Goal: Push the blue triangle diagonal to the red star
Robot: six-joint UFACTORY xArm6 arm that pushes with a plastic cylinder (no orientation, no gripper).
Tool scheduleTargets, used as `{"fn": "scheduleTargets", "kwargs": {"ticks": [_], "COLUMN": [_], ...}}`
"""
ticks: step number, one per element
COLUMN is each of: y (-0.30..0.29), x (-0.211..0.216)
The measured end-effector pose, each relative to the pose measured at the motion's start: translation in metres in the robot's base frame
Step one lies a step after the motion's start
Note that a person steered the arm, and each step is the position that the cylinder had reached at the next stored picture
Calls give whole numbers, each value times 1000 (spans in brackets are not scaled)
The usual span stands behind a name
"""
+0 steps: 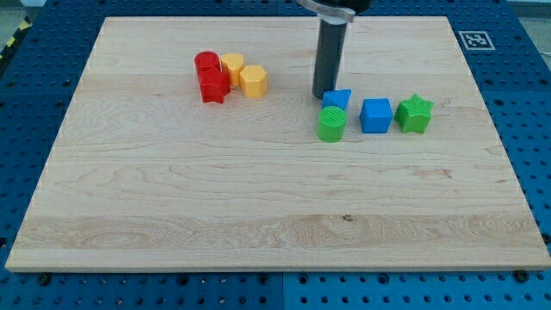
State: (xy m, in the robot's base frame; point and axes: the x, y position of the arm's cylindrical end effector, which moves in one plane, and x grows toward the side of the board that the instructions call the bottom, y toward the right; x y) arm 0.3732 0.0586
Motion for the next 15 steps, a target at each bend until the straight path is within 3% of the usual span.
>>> {"fn": "scheduleTargets", "kwargs": {"ticks": [2, 4, 7, 9, 12, 15], "y": [38, 71, 15, 27, -32, -53], "x": [-9, 20, 29, 13, 6, 10]}}
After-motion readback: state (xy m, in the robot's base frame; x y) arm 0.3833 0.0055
